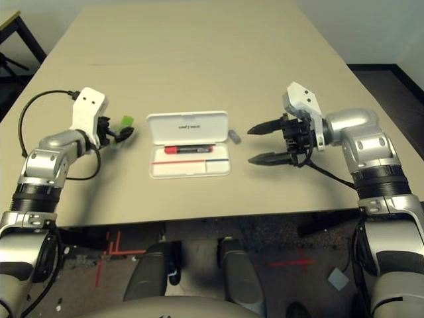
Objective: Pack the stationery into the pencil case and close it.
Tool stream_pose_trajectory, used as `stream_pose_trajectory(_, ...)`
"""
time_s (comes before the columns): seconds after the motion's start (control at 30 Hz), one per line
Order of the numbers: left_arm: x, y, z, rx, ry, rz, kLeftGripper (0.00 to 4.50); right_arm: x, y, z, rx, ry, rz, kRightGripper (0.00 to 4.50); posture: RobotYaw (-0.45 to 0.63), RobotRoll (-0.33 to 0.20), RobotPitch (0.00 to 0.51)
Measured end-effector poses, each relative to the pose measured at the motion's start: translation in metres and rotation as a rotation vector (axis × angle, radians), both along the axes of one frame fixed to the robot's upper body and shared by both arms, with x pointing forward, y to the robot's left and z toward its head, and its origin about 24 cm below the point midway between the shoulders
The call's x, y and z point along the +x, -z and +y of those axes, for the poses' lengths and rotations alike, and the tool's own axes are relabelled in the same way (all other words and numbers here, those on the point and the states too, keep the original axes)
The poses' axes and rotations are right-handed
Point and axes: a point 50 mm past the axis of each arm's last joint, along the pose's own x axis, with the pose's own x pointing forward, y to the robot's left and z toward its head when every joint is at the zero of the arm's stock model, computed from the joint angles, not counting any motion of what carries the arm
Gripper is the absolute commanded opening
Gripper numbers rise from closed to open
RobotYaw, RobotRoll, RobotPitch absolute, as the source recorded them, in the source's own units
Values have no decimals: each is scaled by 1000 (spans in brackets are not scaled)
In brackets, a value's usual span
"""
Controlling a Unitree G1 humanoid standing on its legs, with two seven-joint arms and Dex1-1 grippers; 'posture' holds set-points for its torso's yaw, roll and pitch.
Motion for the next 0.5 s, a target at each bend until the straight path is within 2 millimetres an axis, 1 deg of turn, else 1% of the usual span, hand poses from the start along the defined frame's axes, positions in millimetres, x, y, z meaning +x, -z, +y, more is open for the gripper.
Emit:
stream_pose_trajectory(0.07,1,1,0,8,-3,8,4500,-3,2,1,0,-3,7,4480,-15,0,171)
stream_pose_trajectory(0.17,0,9,3,12,-18,51,4500,-6,4,2,4,-3,18,4480,-21,0,172)
stream_pose_trajectory(0.23,0,10,2,16,-16,58,4024,-7,5,2,10,-2,22,4500,-27,0,171)
stream_pose_trajectory(0.3,1,10,-1,18,-2,68,3422,-8,4,3,15,4,22,4500,-41,0,168)
stream_pose_trajectory(0.4,4,11,-3,14,16,90,2266,-9,1,6,17,-2,9,4500,-46,0,166)
stream_pose_trajectory(0.43,4,11,-4,15,21,95,1815,-9,0,6,20,1,7,4500,-48,0,165)
stream_pose_trajectory(0.5,4,12,-4,17,24,99,1089,-10,-2,4,24,11,4,4500,-49,0,163)
